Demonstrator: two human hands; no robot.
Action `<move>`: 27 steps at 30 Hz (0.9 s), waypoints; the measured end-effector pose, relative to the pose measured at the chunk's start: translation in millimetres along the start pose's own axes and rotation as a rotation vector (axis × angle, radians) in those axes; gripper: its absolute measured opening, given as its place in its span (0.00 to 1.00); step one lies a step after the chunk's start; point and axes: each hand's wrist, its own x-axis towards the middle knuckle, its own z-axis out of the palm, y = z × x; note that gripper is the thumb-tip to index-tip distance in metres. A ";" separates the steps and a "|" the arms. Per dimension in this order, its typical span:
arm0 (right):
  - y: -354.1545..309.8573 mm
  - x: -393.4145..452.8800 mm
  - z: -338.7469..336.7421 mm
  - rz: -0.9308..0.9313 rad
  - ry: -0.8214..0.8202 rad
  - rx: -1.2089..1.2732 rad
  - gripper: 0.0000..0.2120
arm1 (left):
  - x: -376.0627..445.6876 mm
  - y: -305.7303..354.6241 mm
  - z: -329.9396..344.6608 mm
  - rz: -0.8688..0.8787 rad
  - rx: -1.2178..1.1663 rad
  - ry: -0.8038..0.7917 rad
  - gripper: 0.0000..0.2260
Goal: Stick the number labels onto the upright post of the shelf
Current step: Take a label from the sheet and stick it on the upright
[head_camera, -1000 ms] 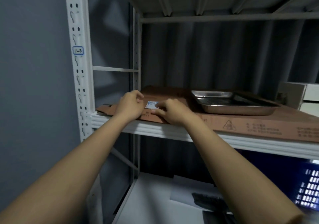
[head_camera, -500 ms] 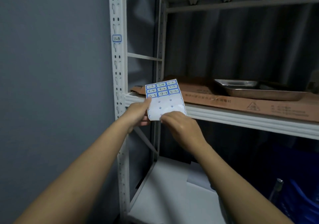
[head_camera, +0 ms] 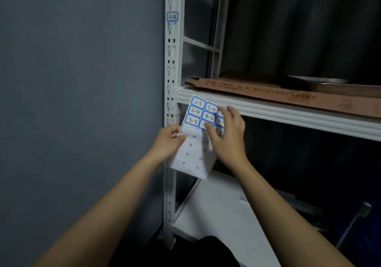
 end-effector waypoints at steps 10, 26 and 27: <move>8.3 -5.1 32.5 0.316 -0.278 0.286 0.13 | -14.7 -64.2 -21.3 -0.026 0.294 0.009 0.08; -7.1 -32.7 51.3 0.438 -0.342 0.673 0.10 | -19.2 -69.1 -5.7 0.556 0.706 0.268 0.12; -7.8 -31.5 50.8 0.435 -0.361 0.694 0.11 | -18.2 -69.4 -7.1 0.566 0.714 0.280 0.12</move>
